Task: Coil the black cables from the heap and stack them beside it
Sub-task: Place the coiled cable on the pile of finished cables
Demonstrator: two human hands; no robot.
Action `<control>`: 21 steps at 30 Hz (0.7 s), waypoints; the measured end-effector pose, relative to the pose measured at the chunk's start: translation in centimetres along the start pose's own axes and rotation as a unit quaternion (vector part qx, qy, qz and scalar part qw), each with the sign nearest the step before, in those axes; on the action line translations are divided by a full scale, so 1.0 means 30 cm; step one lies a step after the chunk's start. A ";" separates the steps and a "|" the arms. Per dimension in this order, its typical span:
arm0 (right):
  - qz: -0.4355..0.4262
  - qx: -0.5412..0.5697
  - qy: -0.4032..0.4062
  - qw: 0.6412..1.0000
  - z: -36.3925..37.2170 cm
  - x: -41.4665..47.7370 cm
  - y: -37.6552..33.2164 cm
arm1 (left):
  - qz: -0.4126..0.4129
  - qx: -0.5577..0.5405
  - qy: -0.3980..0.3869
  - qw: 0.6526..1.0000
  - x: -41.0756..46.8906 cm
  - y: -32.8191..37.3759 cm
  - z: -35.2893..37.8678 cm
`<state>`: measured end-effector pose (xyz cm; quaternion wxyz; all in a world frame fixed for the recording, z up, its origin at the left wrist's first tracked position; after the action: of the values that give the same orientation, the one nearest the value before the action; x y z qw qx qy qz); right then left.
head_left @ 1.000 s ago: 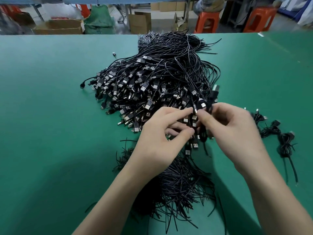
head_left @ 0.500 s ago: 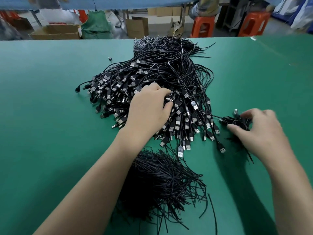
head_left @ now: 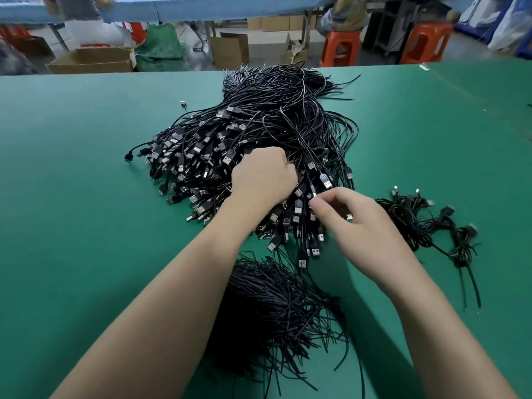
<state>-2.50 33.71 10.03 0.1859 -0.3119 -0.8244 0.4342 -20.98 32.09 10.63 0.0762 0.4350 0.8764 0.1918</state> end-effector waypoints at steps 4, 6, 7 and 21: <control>0.053 0.117 -0.032 0.991 0.030 0.013 0.061 | 0.025 -0.186 -0.035 0.982 -0.109 -0.025 -0.064; 0.075 0.225 -0.055 0.970 0.061 0.015 0.071 | 0.074 -0.270 -0.065 0.958 -0.214 0.007 -0.119; 0.085 0.281 -0.069 0.953 0.079 0.013 0.070 | 0.105 -0.295 -0.093 0.945 -0.271 0.029 -0.136; 0.076 0.595 -0.168 0.782 0.194 -0.057 -0.107 | 0.178 -0.203 -0.089 0.959 -0.422 -0.104 -0.177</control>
<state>-5.73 27.68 9.40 0.1593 -0.1226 -0.3941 0.8968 -17.14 18.93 13.80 0.2054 0.5743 0.7172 0.3370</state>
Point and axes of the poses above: each hand's wrist, its own x-axis towards the middle knuckle, its own z-axis out of the palm, y = z × x, the point moved 10 cm from there along x, towards the middle knuckle, and after that the axes turned 7 degrees about -y, right-handed, at the moved point
